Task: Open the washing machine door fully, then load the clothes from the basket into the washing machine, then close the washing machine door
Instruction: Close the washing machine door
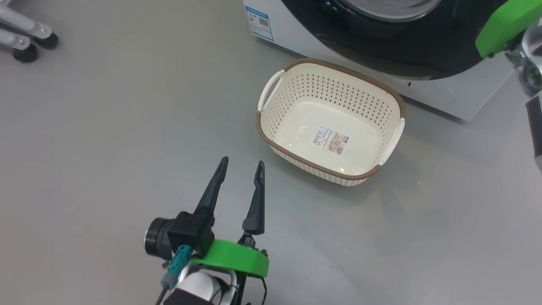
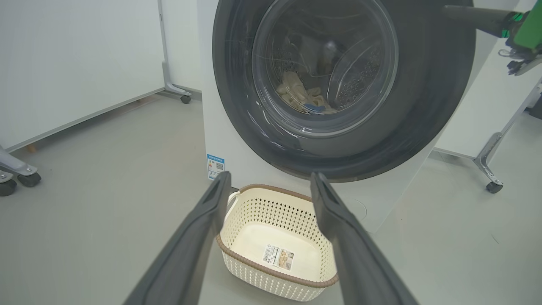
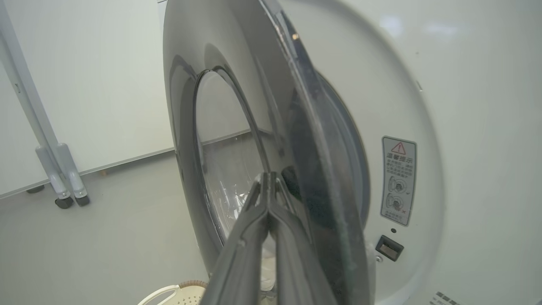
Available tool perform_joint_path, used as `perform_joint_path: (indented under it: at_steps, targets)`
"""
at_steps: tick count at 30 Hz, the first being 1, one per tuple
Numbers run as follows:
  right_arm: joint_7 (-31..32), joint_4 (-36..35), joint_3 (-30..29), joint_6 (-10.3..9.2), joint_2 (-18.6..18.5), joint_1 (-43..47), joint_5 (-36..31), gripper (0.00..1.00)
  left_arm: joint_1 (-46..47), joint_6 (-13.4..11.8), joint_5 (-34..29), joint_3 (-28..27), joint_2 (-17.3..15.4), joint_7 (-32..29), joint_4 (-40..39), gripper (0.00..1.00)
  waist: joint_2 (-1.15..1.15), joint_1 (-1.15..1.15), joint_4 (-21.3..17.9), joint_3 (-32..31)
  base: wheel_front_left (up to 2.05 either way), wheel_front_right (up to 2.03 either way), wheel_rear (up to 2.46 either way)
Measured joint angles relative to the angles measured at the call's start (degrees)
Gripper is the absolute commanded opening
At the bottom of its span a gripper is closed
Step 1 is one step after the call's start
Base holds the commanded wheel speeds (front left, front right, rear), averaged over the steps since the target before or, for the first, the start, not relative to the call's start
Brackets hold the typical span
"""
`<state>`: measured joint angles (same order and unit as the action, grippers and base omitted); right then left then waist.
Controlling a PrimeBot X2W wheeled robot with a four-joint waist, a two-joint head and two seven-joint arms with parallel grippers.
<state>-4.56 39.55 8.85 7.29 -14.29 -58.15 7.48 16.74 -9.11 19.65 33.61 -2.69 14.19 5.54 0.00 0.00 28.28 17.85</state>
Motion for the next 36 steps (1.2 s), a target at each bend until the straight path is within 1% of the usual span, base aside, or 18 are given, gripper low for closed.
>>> perform_joint_path:
  at_steps: [5, 11, 16, 22, 30, 36]
  targets:
    - [-0.2, 1.7, 0.4, 0.01, -0.4, -1.4, -0.2, 0.00, 0.7, -0.4, 0.1, 0.5, 0.0, 0.0, -0.6, 1.00, 0.00, 0.00, 0.4, 0.7, 0.00, 0.00, 0.00]
    - [-0.2, 3.8, 0.2, 0.01, -2.6, -3.2, -1.0, 0.00, 0.9, -0.7, 0.6, 1.8, 0.1, 0.0, -1.1, 1.00, 0.00, 0.00, 1.3, 1.4, 0.00, 0.00, 0.00]
    - [-0.2, 6.0, -2.7, 0.01, -4.8, -5.2, -2.2, 0.00, 1.1, -1.0, 1.2, 2.1, 0.1, 0.0, -1.5, 1.00, 0.00, 0.00, 2.3, 2.0, 0.00, 0.00, 0.00]
    - [-2.1, 8.1, -7.2, 0.01, -6.8, -7.4, -4.1, 0.00, 1.8, -1.5, 1.7, 2.5, 0.1, 0.0, -2.1, 1.00, 0.00, 0.00, 3.3, 2.9, 0.00, 0.00, 0.00]
    - [-3.5, 10.1, -8.4, 0.01, -6.8, -8.1, -5.5, 0.00, 1.8, -2.0, 1.8, 2.5, 0.1, 0.0, -2.4, 1.00, 0.00, 0.00, 3.4, 3.4, 0.00, 0.00, 0.00]
    - [-4.9, 11.0, -7.1, 0.01, -5.7, -8.1, -5.5, 0.00, 1.8, -2.0, 1.8, 2.6, 0.1, 0.0, -2.2, 1.00, 0.00, 0.00, 2.8, 2.9, 0.00, 0.00, 0.00]
